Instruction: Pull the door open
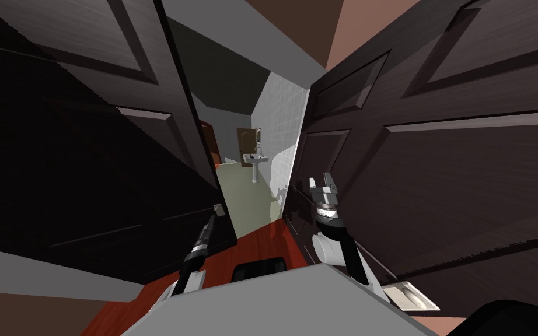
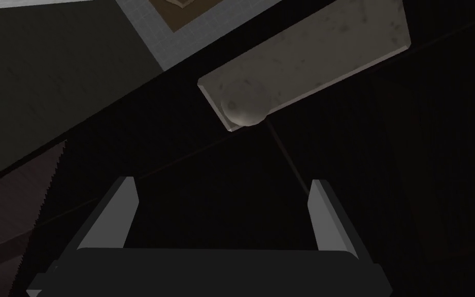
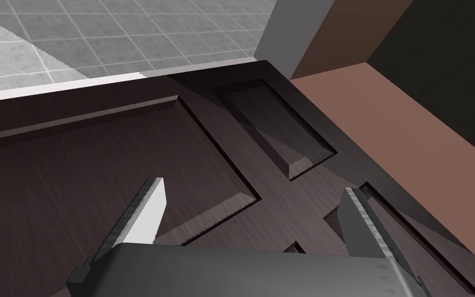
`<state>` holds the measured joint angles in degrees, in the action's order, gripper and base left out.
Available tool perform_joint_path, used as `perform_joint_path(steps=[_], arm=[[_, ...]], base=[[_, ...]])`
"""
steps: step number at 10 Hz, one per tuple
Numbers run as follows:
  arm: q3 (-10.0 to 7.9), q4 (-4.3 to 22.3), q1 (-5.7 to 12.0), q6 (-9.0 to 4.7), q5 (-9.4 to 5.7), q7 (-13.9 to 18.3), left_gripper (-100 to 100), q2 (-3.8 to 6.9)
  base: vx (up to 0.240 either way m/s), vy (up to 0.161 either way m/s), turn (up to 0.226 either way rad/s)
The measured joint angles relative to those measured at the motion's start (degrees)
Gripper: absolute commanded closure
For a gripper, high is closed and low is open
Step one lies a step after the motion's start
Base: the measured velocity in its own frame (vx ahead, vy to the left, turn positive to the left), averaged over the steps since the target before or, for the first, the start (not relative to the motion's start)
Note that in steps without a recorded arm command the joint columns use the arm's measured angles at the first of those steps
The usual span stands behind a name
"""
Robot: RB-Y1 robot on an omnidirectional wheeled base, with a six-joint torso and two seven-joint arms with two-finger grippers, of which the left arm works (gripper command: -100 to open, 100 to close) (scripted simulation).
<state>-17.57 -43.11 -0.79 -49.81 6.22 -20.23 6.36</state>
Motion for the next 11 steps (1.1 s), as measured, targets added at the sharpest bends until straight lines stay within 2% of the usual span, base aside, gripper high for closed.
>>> perform_joint_path(steps=[1, 6, 11], arm=[[0.70, 1.8, 1.43, 0.03, -1.10, 1.7, -100, 0.22], [3.40, 2.5, 3.40, 2.07, -4.23, 8.7, -100, 0.05], [5.48, 5.6, 6.27, 2.75, -7.05, 15.4, -100, 0.17]], base=[[-0.060, 0.006, 0.009], [-0.051, 0.005, 0.023], [-0.056, 0.012, 0.022]])
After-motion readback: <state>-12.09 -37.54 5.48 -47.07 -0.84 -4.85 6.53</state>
